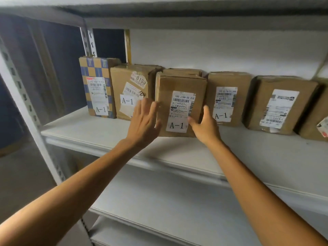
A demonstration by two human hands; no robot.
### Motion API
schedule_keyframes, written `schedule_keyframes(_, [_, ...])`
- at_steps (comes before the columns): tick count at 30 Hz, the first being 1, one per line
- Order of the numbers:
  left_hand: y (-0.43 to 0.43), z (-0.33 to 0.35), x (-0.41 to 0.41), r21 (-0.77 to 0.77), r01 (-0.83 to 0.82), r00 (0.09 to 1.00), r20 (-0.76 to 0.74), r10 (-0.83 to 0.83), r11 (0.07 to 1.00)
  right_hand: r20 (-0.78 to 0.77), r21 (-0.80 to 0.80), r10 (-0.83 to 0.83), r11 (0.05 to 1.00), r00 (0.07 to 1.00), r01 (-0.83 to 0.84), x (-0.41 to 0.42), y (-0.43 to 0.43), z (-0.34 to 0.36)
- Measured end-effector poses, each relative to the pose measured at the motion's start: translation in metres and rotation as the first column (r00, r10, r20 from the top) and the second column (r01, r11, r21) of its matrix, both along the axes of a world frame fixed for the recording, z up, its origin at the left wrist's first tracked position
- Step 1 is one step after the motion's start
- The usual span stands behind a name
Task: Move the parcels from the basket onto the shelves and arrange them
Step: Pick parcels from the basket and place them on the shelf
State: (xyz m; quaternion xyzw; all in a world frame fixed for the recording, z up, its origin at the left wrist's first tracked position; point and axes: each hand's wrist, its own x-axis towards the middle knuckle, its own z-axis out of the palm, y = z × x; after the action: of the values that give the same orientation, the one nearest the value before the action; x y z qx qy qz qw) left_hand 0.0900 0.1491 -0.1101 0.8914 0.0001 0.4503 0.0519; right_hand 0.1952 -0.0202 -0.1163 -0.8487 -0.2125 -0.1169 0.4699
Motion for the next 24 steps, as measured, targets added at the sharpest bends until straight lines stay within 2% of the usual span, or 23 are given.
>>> schedule_keyframes(3, [0.008, 0.000, 0.011, 0.218, 0.028, 0.994, -0.108, -0.004, 0.976, 0.007, -0.028, -0.049, 0.998, 0.999, 0.049, 0.011, 0.009, -0.005])
schedule_keyframes(9, [0.028, -0.003, 0.026, 0.256, -0.024, 0.963, -0.254, 0.091, 0.966, -0.082, -0.022, -0.021, 1.000, 0.996, 0.020, 0.023, 0.026, -0.007])
schedule_keyframes(15, [0.057, -0.002, 0.033, 0.303, 0.138, 0.940, -0.341, -0.028, 0.943, -0.198, 0.022, -0.054, 0.998, 0.979, 0.059, 0.026, 0.029, -0.001])
schedule_keyframes(18, [0.066, 0.002, 0.032, 0.336, 0.203, 0.936, -0.343, -0.081, 0.920, -0.162, 0.037, -0.115, 0.992, 0.980, 0.123, 0.016, 0.032, -0.004])
schedule_keyframes(21, [0.062, 0.003, 0.030, 0.426, 0.224, 0.944, -0.319, -0.086, 0.877, -0.073, 0.120, -0.177, 0.975, 0.981, 0.185, 0.002, 0.039, -0.007])
schedule_keyframes(24, [0.044, 0.005, 0.031, 0.443, 0.311, 0.932, -0.314, -0.179, 0.841, -0.002, 0.206, -0.198, 0.959, 0.980, 0.195, -0.011, 0.034, -0.009])
